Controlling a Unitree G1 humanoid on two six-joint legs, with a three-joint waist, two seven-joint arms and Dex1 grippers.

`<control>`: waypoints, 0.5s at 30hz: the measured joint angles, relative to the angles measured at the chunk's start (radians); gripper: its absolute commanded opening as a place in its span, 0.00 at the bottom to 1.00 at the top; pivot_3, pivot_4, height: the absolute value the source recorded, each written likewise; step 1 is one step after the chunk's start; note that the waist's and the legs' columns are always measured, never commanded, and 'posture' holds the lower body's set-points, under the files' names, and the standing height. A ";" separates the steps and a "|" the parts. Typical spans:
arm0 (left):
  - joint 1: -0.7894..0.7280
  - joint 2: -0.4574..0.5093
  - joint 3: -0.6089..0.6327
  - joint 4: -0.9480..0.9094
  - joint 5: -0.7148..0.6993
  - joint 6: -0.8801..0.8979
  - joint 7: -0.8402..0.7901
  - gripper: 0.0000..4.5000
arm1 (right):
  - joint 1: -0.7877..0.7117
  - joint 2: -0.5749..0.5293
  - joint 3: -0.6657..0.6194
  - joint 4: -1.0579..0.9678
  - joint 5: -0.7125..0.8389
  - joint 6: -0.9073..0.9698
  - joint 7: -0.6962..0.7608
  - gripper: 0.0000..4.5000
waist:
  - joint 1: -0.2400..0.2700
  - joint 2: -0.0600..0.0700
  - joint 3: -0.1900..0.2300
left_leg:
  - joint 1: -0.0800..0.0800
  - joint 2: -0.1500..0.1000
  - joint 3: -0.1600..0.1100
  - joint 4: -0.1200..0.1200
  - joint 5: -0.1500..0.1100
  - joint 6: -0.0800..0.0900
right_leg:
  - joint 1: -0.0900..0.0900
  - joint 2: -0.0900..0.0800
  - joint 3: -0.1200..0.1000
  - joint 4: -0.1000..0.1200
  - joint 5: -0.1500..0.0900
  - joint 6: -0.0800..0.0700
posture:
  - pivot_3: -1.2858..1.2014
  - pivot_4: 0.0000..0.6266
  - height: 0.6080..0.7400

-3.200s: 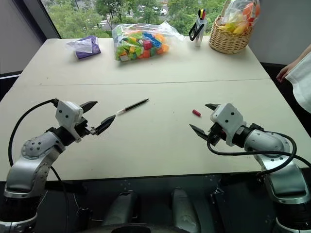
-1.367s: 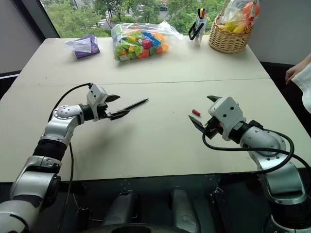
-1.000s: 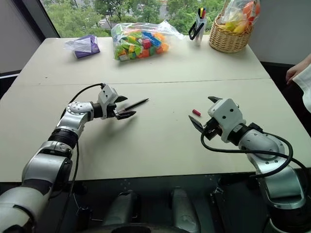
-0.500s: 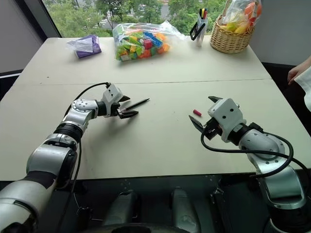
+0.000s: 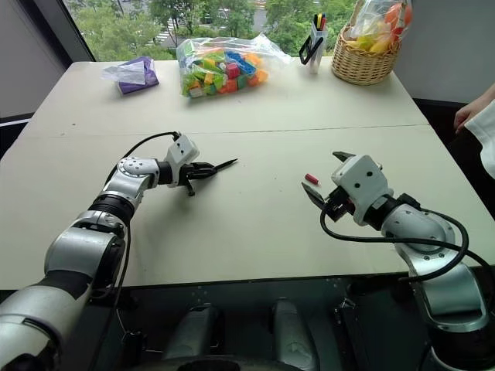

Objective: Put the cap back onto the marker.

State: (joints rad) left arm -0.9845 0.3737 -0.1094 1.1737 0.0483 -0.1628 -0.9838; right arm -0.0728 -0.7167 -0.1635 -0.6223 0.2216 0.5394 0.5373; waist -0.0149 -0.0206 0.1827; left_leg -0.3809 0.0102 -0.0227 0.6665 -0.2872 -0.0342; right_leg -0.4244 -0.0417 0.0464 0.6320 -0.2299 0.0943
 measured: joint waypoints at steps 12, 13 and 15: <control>0.174 0.063 0.042 -0.354 -0.083 0.144 -0.077 0.00 | -0.063 0.043 0.007 0.155 0.020 -0.054 0.041 1.00 | -0.004 0.000 0.000 | -0.001 0.000 0.000 0.000 0.000 0.000 | 0.000 0.000 0.000 0.000 0.000 0.000 | 0.52 0.24 1.00; 0.201 0.073 0.048 -0.417 -0.096 0.175 -0.084 0.00 | -0.066 0.050 0.010 0.186 0.021 -0.064 0.046 1.00 | -0.003 0.000 0.000 | -0.001 0.000 0.000 0.000 0.000 0.000 | 0.000 -0.001 0.000 0.000 0.000 0.000 | 0.52 0.24 1.00; 0.279 0.108 0.060 -0.600 -0.133 0.271 -0.090 0.00 | -0.078 0.072 0.028 0.275 0.021 -0.099 0.067 1.00 | -0.002 0.000 0.000 | -0.001 0.000 0.000 -0.001 0.000 0.000 | 0.000 -0.001 0.000 0.000 0.000 0.000 | 0.52 0.24 1.00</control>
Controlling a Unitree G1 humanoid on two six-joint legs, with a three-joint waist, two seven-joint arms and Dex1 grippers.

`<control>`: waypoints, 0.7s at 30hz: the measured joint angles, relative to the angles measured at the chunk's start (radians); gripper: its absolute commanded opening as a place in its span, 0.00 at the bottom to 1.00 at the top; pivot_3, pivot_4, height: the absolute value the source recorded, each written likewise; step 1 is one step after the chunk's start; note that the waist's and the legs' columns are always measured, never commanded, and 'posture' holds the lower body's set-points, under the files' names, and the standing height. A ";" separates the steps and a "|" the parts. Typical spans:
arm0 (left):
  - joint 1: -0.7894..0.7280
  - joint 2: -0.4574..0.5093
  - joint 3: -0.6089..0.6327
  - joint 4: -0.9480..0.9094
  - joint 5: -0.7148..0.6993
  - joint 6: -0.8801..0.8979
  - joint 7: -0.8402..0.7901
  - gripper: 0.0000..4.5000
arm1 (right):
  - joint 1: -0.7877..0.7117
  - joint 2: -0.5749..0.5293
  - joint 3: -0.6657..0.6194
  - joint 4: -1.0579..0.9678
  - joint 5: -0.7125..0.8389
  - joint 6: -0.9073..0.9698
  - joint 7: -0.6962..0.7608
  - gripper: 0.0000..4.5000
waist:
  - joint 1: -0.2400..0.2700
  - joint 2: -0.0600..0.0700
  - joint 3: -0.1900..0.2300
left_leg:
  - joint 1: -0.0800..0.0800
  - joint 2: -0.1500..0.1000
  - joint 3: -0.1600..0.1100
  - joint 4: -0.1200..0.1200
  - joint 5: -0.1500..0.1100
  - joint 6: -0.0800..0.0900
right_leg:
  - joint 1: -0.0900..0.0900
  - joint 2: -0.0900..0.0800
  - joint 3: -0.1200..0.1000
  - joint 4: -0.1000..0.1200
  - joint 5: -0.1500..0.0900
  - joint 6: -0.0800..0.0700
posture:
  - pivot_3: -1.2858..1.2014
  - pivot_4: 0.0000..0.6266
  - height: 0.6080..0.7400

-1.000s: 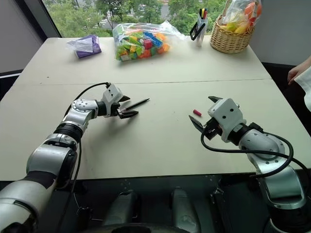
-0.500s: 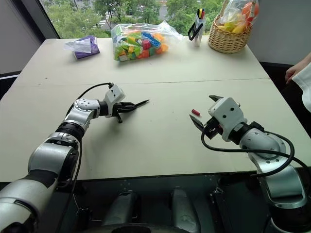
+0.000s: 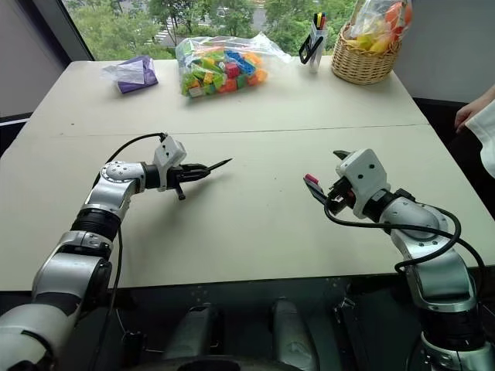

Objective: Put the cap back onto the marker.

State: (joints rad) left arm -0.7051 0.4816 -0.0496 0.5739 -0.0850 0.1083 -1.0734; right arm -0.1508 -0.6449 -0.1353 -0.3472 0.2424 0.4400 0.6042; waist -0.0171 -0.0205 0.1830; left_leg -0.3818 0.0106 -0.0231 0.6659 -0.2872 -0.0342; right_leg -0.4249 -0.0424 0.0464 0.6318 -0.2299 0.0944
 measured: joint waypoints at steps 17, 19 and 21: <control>0.223 0.111 0.035 -0.594 -0.163 0.365 0.077 0.00 | -0.231 0.077 0.035 0.608 0.023 -0.176 0.157 1.00 | -0.001 0.000 0.000 | 0.001 0.000 0.000 0.000 0.000 0.000 | 0.000 0.000 0.000 0.000 0.000 0.000 | 0.52 0.24 1.00; 0.226 0.116 0.036 -0.600 -0.168 0.368 0.081 0.00 | -0.239 0.077 0.050 0.652 0.010 -0.198 0.173 1.00 | -0.001 0.001 0.000 | 0.001 0.000 0.000 0.000 0.000 0.000 | 0.000 0.000 0.000 0.000 0.000 0.000 | 0.52 0.24 1.00; 0.230 0.125 0.036 -0.613 -0.170 0.372 0.087 0.00 | -0.250 0.078 0.056 0.700 -0.002 -0.220 0.188 1.00 | -0.001 0.001 0.000 | 0.001 0.000 0.001 0.000 0.000 0.000 | 0.000 0.000 0.000 0.000 0.000 0.000 | 0.52 0.24 1.00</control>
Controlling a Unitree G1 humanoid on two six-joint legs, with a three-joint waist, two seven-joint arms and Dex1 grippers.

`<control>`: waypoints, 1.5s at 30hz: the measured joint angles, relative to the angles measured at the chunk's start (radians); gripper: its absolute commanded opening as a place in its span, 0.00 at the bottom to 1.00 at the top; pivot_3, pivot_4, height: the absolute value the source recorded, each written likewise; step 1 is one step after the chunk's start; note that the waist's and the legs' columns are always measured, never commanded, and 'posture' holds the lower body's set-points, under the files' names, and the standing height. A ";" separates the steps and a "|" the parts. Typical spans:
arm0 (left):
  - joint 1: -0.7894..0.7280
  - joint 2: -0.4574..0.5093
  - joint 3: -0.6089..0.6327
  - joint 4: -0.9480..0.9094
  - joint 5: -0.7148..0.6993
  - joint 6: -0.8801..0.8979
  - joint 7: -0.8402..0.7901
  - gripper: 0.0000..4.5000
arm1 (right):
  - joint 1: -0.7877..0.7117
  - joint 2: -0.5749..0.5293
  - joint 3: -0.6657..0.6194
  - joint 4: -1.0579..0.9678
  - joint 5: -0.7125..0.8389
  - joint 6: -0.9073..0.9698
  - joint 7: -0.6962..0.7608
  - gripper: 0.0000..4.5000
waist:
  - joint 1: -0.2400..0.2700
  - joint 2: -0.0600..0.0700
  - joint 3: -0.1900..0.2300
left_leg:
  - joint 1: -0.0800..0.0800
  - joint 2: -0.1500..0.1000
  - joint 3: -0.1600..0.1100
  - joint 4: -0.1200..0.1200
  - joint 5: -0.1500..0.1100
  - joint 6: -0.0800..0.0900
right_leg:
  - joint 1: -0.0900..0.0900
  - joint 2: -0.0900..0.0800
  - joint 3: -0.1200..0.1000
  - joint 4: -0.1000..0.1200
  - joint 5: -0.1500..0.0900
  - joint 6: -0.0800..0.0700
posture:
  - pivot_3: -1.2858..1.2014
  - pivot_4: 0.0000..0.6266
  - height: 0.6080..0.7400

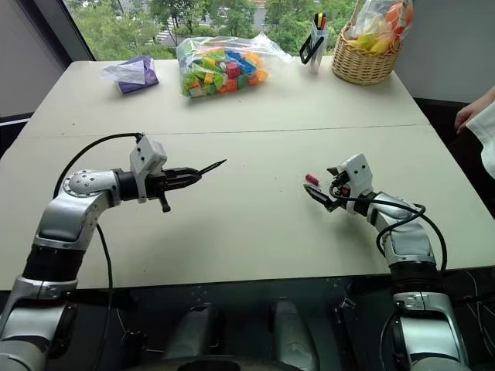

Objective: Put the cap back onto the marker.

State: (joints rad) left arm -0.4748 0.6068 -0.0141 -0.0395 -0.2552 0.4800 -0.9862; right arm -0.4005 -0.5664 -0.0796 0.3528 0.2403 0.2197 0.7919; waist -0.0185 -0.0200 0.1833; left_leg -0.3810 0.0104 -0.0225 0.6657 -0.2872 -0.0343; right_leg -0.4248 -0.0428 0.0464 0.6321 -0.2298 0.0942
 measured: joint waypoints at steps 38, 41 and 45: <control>0.026 0.017 -0.007 -0.037 -0.019 -0.008 0.052 0.00 | -0.075 0.007 0.022 0.178 -0.058 -0.127 0.104 1.00 | 0.004 0.000 0.000 | 0.001 -0.001 0.000 0.000 0.000 0.000 | 0.001 -0.001 0.000 0.000 0.000 0.000 | 0.52 0.24 1.00; 0.014 0.014 -0.011 -0.023 -0.019 -0.012 0.050 0.00 | -0.070 0.007 0.018 0.168 -0.056 -0.115 0.103 0.88 | 0.005 0.000 0.000 | 0.001 -0.001 0.000 0.000 0.000 0.000 | 0.001 -0.001 0.000 0.000 0.000 0.000 | 0.52 0.24 1.00; -0.001 0.013 -0.011 -0.017 -0.018 -0.017 0.046 0.00 | -0.069 0.008 0.019 0.168 -0.055 -0.114 0.105 0.51 | 0.003 0.000 0.000 | 0.002 -0.001 0.000 0.000 0.000 0.000 | 0.002 -0.001 0.000 0.000 0.000 0.000 | 0.52 0.24 1.00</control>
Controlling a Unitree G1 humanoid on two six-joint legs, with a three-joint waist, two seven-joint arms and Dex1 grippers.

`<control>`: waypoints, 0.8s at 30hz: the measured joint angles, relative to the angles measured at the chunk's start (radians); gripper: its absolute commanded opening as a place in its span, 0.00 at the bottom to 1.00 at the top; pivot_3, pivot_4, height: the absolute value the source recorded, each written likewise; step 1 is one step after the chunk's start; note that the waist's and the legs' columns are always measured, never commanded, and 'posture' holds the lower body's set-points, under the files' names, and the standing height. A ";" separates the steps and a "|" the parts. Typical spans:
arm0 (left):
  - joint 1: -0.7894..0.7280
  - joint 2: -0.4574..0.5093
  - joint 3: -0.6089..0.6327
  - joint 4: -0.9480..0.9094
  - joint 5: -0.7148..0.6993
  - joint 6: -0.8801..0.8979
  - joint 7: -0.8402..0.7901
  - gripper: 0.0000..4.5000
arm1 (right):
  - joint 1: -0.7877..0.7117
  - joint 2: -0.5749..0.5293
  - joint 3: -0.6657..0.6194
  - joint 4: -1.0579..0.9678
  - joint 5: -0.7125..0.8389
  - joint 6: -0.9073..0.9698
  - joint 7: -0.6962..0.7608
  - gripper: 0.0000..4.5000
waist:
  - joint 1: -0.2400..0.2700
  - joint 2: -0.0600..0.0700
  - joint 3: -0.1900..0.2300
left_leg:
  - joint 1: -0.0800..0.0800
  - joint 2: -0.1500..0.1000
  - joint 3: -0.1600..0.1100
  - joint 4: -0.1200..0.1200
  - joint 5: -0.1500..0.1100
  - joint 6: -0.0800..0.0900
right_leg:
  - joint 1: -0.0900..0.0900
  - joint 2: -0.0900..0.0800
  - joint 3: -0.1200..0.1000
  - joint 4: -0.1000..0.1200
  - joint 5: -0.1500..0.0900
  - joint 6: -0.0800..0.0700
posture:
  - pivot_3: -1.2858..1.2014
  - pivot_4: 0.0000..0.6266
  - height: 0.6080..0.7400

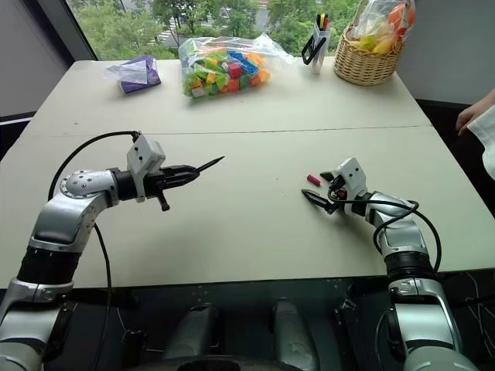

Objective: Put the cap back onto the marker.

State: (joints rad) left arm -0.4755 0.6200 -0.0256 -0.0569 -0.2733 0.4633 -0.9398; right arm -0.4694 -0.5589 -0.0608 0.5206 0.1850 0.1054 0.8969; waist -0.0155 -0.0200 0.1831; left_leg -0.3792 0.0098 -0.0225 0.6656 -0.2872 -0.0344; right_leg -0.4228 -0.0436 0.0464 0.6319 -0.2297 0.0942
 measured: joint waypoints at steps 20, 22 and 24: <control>-0.009 -0.008 -0.041 0.040 0.004 -0.060 -0.047 0.00 | 0.002 -0.014 0.057 -0.096 -0.045 0.023 0.004 0.02 | -0.006 0.000 0.000 | 0.004 0.000 0.000 0.000 0.000 0.000 | 0.004 0.001 0.000 0.000 0.000 0.000 | 0.52 0.24 1.00; -0.027 -0.012 -0.076 0.075 0.013 -0.101 -0.088 0.00 | 0.004 -0.034 0.097 -0.193 -0.060 0.051 0.026 0.02 | -0.005 0.002 0.001 | 0.003 0.000 0.000 0.000 0.000 0.000 | 0.003 0.001 0.000 0.000 0.000 0.000 | 0.52 0.24 1.00; -0.054 -0.015 -0.110 0.113 0.026 -0.147 -0.129 0.00 | -0.016 -0.055 0.126 -0.298 -0.062 0.095 0.052 0.02 | -0.004 0.003 0.002 | 0.003 0.000 0.000 0.000 0.000 0.000 | 0.003 0.001 0.000 0.000 0.000 0.000 | 0.52 0.24 1.00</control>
State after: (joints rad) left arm -0.5297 0.6048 -0.1358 0.0561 -0.2472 0.3163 -1.0683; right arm -0.4855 -0.6135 0.0654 0.2230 0.1229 0.2001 0.9486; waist -0.0198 -0.0172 0.1848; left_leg -0.3759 0.0101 -0.0221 0.6655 -0.2872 -0.0344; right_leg -0.4200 -0.0429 0.0466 0.6320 -0.2299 0.0941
